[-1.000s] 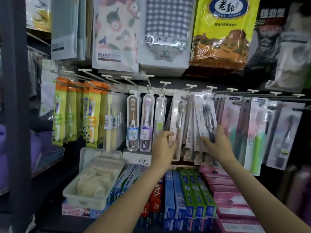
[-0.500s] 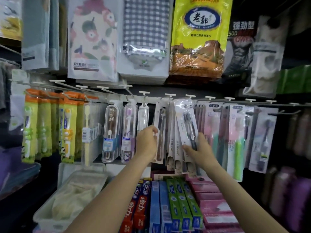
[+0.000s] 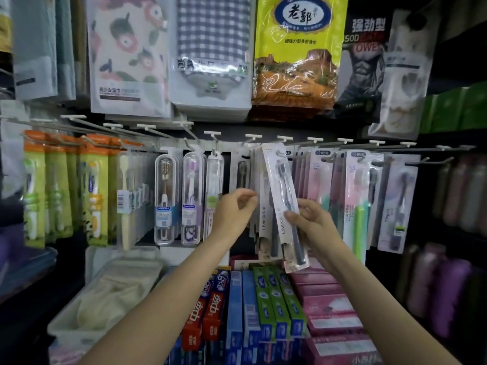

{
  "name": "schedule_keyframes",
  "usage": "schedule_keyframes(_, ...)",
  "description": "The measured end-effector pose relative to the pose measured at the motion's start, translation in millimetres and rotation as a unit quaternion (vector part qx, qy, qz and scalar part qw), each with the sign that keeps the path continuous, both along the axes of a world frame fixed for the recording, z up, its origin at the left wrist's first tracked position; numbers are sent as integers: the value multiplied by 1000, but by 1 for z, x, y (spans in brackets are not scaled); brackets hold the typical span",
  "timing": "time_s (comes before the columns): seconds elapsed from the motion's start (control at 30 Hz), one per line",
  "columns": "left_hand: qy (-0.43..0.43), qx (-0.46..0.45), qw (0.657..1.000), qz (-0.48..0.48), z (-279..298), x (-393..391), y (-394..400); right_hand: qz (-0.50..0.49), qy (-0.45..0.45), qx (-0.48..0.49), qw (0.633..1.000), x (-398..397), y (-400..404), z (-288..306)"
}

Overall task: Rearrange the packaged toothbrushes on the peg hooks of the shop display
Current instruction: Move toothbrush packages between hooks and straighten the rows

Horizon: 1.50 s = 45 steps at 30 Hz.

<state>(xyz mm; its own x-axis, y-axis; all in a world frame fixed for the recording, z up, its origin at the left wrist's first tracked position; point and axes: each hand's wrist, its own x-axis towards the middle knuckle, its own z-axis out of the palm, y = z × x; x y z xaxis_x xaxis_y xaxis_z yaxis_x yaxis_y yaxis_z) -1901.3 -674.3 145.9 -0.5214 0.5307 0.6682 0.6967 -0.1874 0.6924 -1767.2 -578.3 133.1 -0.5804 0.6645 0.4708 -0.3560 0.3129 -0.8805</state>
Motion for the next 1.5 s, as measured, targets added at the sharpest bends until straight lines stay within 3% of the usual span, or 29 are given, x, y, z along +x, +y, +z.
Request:
schedule_keyframes(0.2, -89, -2, 993, -73, 18, 27, 5, 0, -1, 9, 1000, 7, -4, 5)
schedule_keyframes(0.33, -158, -27, 980, -114, 21, 32, 3, -53, -54, 111, 991, 14, -1, 9)
schedule_keyframes(0.5, -124, -54, 990, -33, 19, 32, 3, -77, -104, 180, 975, 14, 1, 3)
schedule_keyframes(0.63, 40, -71, 990, 116, 25, 13, -11, -122, -169, 164, 964, 11, 13, -2)
schedule_keyframes(0.8, 114, -61, 977, 170, 40, 1, -27, -120, -223, 123, 959, 3, 10, -14)
schedule_keyframes(1.03, 93, -87, 981, 146, 37, 2, -25, -102, -186, 138, 968, -12, -5, -9)
schedule_keyframes(1.37, 63, -80, 987, 125, 36, 1, -26, -96, -166, 83, 978, -22, -7, -15)
schedule_keyframes(1.5, 59, -78, 988, 118, 31, -3, -19, -181, -154, 113, 965, -22, -2, -22)
